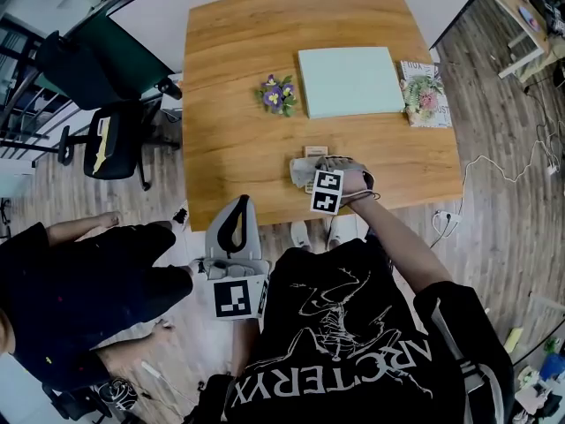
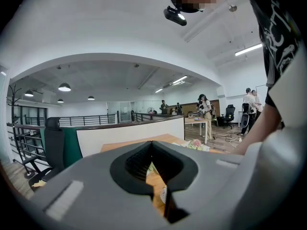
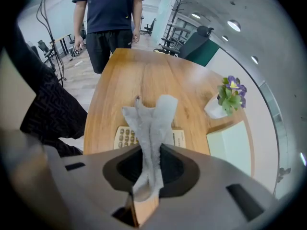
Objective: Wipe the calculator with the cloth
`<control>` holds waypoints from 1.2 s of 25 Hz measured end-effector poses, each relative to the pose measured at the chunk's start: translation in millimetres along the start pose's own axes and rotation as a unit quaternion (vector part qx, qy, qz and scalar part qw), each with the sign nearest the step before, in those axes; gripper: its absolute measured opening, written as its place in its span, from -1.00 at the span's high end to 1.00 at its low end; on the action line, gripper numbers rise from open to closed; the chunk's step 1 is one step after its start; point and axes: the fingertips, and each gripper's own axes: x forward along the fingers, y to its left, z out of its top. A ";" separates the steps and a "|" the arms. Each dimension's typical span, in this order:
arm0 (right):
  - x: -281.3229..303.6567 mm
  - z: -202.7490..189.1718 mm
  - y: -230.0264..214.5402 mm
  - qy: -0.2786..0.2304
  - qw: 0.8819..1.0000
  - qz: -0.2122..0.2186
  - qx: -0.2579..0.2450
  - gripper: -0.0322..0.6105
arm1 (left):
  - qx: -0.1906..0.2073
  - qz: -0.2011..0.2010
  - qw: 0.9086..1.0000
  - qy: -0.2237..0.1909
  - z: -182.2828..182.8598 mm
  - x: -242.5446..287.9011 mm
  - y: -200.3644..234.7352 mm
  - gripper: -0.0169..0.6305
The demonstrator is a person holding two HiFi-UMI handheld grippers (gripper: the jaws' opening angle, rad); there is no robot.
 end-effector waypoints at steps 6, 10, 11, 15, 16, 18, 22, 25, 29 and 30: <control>-10.5 -0.9 31.2 -0.005 1.000 0.018 -0.002 0.64 | -0.002 -0.009 1.000 -0.003 1.1 2.1 -6.6 0.91; -18.0 0.1 54.6 -0.009 0.999 0.031 0.000 0.64 | -0.002 -0.014 1.000 0.000 0.1 0.8 -9.8 0.91; -18.9 0.4 59.4 -0.010 0.999 0.034 0.001 0.64 | -0.002 -0.016 1.000 -0.002 0.5 1.0 -10.6 0.91; -22.2 1.7 75.4 -0.013 0.999 0.044 0.000 0.64 | -0.006 -0.020 1.000 -0.006 0.6 2.6 -13.2 0.91; -23.2 1.8 79.7 -0.013 0.999 0.048 -0.001 0.64 | -0.004 -0.021 1.000 -0.009 1.0 2.7 -13.0 0.91; -24.5 1.1 87.5 -0.012 0.998 0.054 -0.002 0.64 | -0.001 -0.022 1.000 -0.012 1.9 2.9 -13.0 0.91; -25.5 -1.2 99.3 -0.011 0.998 0.065 0.004 0.64 | -0.001 -0.025 1.000 -0.013 3.0 3.4 -13.1 0.91; -28.0 -0.7 100.5 -0.015 0.998 0.062 0.008 0.64 | -0.001 -0.028 0.999 -0.014 2.8 4.1 -13.1 0.91; -52.2 3.7 88.6 -0.055 0.996 0.048 0.055 0.64 | -0.001 -0.031 0.999 -0.015 3.9 5.5 -13.6 0.91; -62.0 3.9 82.3 -0.070 0.994 0.040 0.076 0.64 | -0.001 -0.030 0.999 -0.015 4.0 5.5 -13.1 0.91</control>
